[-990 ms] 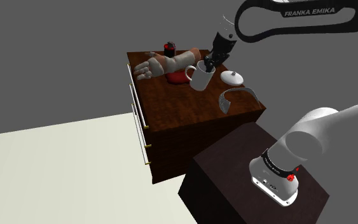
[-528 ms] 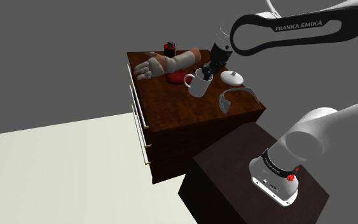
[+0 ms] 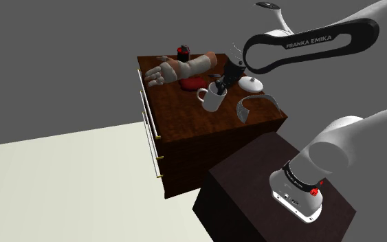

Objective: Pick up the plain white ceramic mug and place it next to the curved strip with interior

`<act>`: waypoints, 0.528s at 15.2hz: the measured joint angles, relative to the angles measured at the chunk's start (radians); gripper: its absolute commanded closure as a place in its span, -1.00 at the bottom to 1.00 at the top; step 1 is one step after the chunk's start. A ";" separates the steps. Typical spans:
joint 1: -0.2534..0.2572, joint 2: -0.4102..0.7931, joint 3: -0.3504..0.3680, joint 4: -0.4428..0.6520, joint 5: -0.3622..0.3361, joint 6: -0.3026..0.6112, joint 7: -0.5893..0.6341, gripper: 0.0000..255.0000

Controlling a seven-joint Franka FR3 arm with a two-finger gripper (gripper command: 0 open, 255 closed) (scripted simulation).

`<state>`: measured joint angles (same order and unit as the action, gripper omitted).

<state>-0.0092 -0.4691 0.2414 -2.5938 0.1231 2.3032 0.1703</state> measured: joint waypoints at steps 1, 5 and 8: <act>0.000 0.007 0.001 -0.012 0.001 0.018 -0.001 1.00; 0.000 0.036 0.009 -0.046 0.002 0.082 0.003 1.00; -0.002 0.068 0.016 -0.065 0.000 0.133 0.006 1.00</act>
<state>-0.0116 -0.4008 0.2574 -2.6592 0.1230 2.4362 0.1765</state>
